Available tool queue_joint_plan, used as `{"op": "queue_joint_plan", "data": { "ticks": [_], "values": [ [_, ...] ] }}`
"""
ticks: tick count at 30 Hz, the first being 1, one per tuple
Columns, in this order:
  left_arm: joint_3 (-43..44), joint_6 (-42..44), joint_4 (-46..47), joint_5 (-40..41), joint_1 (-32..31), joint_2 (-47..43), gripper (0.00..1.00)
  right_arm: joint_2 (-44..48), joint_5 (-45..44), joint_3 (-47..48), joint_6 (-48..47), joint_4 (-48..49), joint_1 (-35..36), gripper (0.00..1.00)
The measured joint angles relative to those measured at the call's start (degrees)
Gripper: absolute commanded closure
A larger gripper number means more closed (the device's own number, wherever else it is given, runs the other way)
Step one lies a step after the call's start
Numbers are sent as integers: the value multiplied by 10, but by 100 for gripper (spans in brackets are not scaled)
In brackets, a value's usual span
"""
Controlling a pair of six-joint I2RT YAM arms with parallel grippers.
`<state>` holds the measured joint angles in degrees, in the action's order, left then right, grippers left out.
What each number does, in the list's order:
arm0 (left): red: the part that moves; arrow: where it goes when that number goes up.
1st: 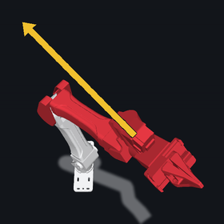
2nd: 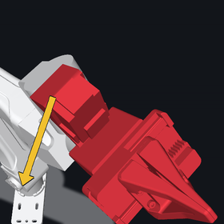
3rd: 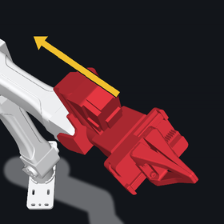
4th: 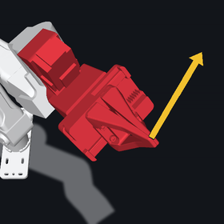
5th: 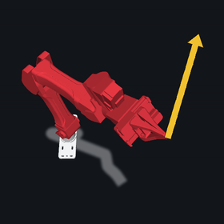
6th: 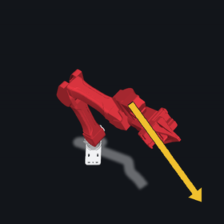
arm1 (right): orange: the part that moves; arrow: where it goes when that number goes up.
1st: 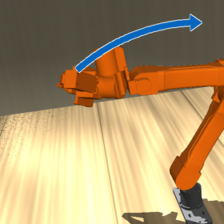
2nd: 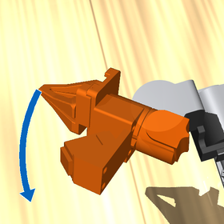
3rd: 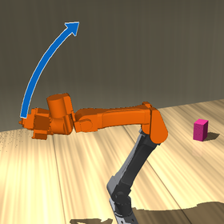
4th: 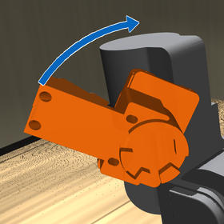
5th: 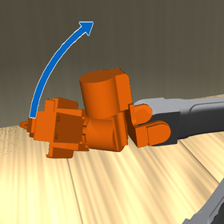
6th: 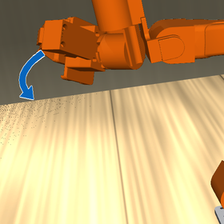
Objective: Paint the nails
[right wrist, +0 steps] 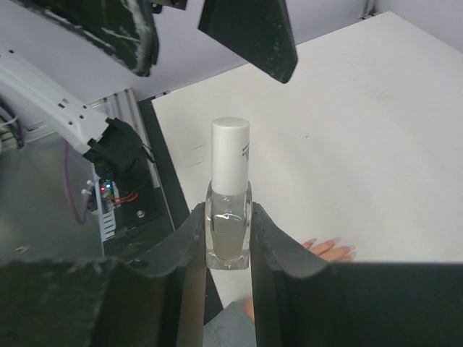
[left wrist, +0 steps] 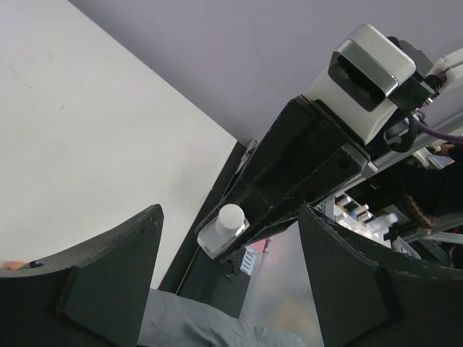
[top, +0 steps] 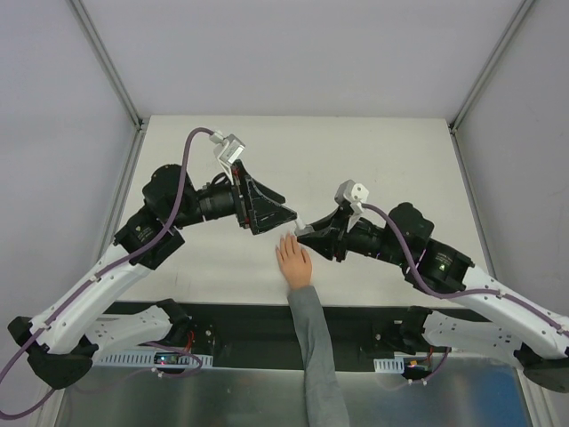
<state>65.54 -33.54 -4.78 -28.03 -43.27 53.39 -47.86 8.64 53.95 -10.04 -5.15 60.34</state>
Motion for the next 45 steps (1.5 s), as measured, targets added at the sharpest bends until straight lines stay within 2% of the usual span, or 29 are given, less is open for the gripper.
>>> {"op": "queue_joint_plan", "data": {
  "ticks": [4, 6, 9, 10, 12, 18, 23, 24, 27, 28, 29, 30, 33, 35, 38, 40, 42, 45],
  "values": [
    [-8, -5, 24, -51, 14, 9, 26, 11, 51, -4, 23, 2, -16, 100],
    [-8, -8, 33, -73, 14, 18, 30, 13, 71, -4, 32, 6, -21, 100],
    [-8, -15, 46, -103, 14, 28, 40, 12, 90, -4, 41, 18, -28, 99],
    [-8, -16, 50, -111, 14, 31, 47, 11, 94, -4, 45, 21, -29, 100],
    [-8, -18, 61, -127, 14, 34, 53, 8, 100, -4, 49, 27, -31, 100],
    [-8, -16, 74, -158, 14, 37, 60, -1, 103, -4, 53, 35, -33, 100],
    [-8, -14, 76, -170, 14, 44, 61, -2, 102, -4, 54, 40, -35, 100],
    [-8, -14, 75, -170, 14, 46, 68, -2, 100, -4, 54, 41, -35, 100],
    [-8, -8, 75, -171, 14, 52, 78, -2, 97, -4, 54, 45, -36, 100],
    [-8, -5, 74, -171, 14, 54, 90, -2, 95, -4, 53, 45, -36, 100],
    [-8, 0, 73, -169, 14, 55, 97, -2, 94, -4, 54, 45, -36, 100],
    [-8, 2, 71, -166, 14, 56, 100, -2, 91, -4, 54, 44, -36, 100],
    [-4, 16, 61, -147, 15, 58, 100, -6, 67, -4, 53, 40, -33, 99],
    [-1, 18, 43, -112, 15, 59, 100, -16, -26, 2, 37, 33, 4, 100],
    [5, 24, -4, -12, -3, 55, 100, -52, -283, 15, -18, 30, 122, 99],
    [9, 28, -33, 59, -23, 49, 100, -91, -420, 28, -58, 39, 178, 100],
    [11, 26, -52, 111, -30, 45, 100, -127, -494, 37, -86, 61, 199, 100],
    [12, 19, -66, 153, -34, 45, 100, -146, -521, 37, -113, 78, 202, 100]
  ]
}}
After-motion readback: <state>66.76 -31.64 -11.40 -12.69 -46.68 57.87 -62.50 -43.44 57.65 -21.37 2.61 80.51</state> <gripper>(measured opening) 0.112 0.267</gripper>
